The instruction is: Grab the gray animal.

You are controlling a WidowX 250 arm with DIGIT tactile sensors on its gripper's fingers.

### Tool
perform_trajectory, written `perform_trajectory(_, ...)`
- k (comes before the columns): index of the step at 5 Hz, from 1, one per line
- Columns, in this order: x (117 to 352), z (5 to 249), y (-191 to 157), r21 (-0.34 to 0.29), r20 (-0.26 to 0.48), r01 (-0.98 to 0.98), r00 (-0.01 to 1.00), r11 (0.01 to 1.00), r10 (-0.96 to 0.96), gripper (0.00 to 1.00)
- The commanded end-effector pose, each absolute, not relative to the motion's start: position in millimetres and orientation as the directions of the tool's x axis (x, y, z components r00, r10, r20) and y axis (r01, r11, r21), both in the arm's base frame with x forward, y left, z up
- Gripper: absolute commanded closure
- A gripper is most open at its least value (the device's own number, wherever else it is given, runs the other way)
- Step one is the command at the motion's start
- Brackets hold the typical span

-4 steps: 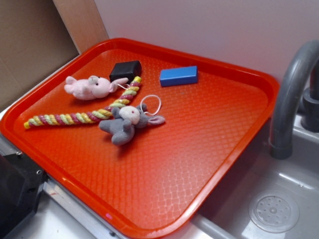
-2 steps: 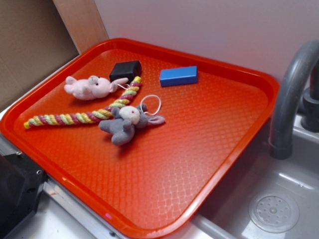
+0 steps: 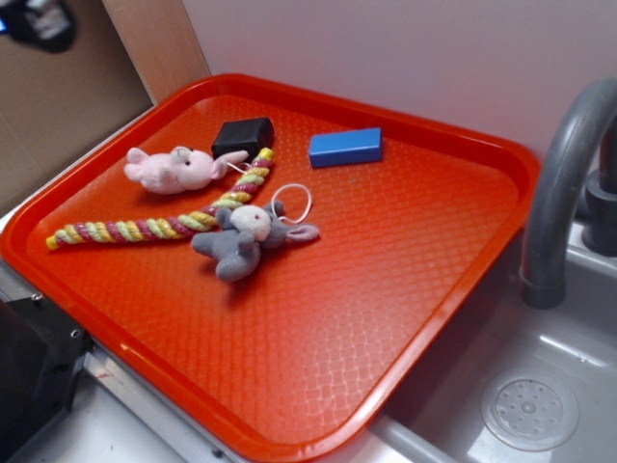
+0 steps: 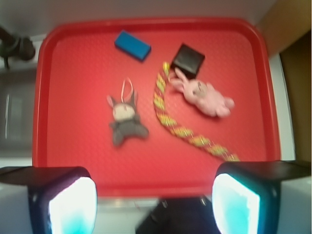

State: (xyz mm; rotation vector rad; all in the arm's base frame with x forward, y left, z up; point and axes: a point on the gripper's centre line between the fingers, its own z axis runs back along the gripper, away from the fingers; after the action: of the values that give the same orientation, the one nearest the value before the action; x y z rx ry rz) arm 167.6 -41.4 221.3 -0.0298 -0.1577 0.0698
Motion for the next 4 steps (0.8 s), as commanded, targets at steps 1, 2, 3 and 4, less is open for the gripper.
perform_trajectory(1,213,159,-72,-0.001,0.112,-0.020,0.994,1.000,0.020,0.00)
perform_trajectory(2,218,109,-88,0.040,0.057,0.087,0.994,0.995,-0.089,0.00)
perform_trajectory(3,212,68,-91,0.092,-0.023,0.165,0.986,0.982,-0.164,0.00)
perform_trajectory(4,207,44,-83,0.124,-0.067,0.189,0.981,0.974,-0.182,0.00)
